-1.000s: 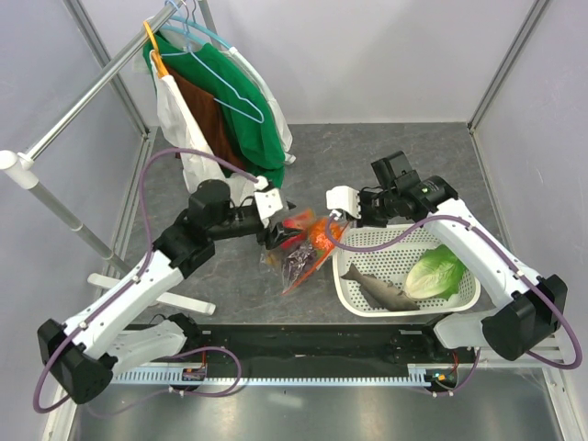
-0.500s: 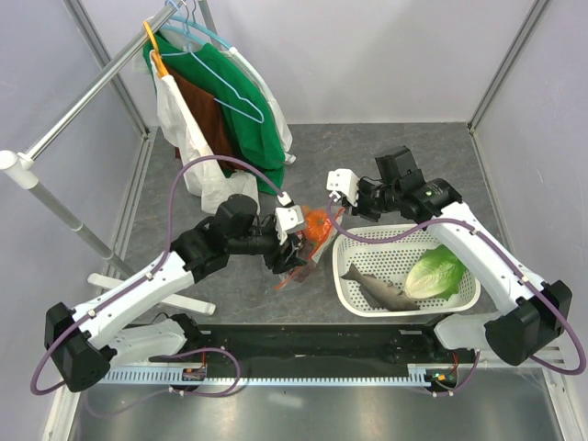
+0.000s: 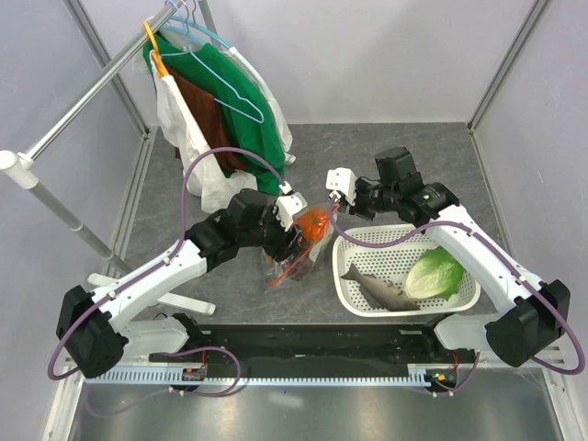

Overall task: Place the food in the zip-top bag and seal the zipper
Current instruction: Zip the zipper food storage bag at the center of the board.

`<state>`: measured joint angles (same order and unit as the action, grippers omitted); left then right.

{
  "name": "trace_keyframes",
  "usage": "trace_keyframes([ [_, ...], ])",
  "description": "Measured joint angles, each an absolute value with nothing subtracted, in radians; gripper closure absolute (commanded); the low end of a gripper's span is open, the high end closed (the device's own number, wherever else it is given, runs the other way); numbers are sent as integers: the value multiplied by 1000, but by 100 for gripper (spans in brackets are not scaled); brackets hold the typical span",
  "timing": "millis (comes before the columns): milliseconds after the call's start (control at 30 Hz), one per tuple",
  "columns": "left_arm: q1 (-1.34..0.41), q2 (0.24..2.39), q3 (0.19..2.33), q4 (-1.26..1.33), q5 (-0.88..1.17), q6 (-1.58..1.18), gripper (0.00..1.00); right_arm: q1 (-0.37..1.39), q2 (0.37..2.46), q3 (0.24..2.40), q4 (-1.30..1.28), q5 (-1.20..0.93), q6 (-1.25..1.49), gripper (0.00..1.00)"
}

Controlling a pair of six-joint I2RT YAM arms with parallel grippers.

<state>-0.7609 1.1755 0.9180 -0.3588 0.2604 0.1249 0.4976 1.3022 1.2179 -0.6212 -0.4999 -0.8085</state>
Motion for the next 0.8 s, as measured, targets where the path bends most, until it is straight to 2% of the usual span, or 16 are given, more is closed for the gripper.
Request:
trace_keyframes([
  [67, -753, 1192, 928, -360, 273, 112, 62, 498, 1302, 1217, -609, -503, -808, 100],
  [100, -751, 1199, 932, -361, 276, 105, 75, 498, 1302, 1217, -601, -505, -808, 100],
  [133, -748, 1204, 935, -361, 282, 101, 80, 498, 1302, 1217, -593, -505, -808, 100],
  [167, -746, 1211, 938, -363, 292, 95, 80, 498, 1302, 1217, -584, -505, -807, 100],
  [267, -745, 1217, 943, -366, 317, 81, 60, 498, 1305, 1217, -559, -508, -801, 100],
  [300, -743, 1216, 944, -366, 324, 79, 48, 498, 1307, 1217, -552, -508, -799, 100],
  [333, -741, 1212, 945, -365, 340, 74, 45, 498, 1310, 1217, -542, -510, -797, 100],
  [467, -731, 1137, 937, -354, 437, 117, 39, 498, 1319, 1217, -508, -533, -792, 100],
  [500, -731, 1107, 934, -349, 471, 148, 34, 498, 1320, 1217, -499, -545, -789, 100],
  [667, -731, 894, 907, -392, 682, 556, 32, 498, 1322, 1200, -447, -623, -773, 98],
  [800, -733, 865, 951, -575, 764, 1017, 31, 499, 1333, 1200, -423, -689, -772, 98],
])
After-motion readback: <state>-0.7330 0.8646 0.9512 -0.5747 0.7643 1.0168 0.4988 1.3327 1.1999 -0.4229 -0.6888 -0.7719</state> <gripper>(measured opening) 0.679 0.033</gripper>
